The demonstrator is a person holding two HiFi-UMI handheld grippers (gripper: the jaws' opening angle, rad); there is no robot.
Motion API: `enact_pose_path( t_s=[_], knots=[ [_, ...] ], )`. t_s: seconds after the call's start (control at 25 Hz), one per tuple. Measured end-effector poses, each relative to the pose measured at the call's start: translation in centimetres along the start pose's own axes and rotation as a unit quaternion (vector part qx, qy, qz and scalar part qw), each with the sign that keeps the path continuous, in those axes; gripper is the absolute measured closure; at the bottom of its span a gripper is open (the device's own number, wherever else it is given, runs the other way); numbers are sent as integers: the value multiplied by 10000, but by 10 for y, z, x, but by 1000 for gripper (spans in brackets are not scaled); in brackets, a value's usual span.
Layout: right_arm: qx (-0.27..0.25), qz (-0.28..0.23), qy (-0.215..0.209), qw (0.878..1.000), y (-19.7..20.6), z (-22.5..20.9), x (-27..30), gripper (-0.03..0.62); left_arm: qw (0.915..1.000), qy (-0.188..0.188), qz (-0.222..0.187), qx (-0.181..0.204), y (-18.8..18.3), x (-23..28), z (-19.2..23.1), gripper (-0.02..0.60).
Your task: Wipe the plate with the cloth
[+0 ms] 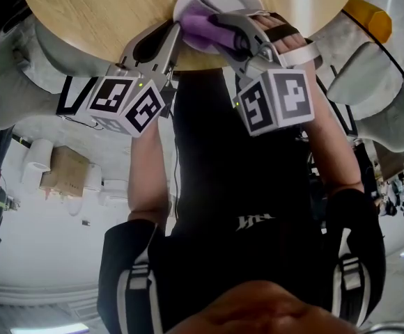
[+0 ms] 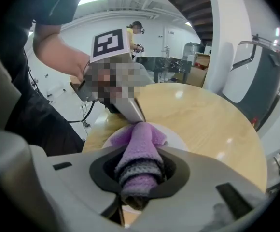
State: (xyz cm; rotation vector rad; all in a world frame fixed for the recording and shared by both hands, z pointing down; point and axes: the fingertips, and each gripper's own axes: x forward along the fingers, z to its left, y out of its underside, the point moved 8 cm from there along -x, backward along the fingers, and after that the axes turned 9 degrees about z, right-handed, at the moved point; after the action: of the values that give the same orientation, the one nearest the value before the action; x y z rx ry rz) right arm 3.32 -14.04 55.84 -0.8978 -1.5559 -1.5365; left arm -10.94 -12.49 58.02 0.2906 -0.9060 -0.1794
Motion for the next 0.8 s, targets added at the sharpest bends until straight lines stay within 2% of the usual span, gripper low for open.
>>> enact_pose_path(
  t_s=[0.36, 0.8],
  knots=[
    [71, 385, 52, 9992, 34, -3, -20, 500, 10000, 21, 31, -3, 3, 0, -1, 538],
    [425, 958, 458, 9934, 80, -16, -61, 500, 10000, 26, 31, 13, 4, 0, -5, 538]
  ],
)
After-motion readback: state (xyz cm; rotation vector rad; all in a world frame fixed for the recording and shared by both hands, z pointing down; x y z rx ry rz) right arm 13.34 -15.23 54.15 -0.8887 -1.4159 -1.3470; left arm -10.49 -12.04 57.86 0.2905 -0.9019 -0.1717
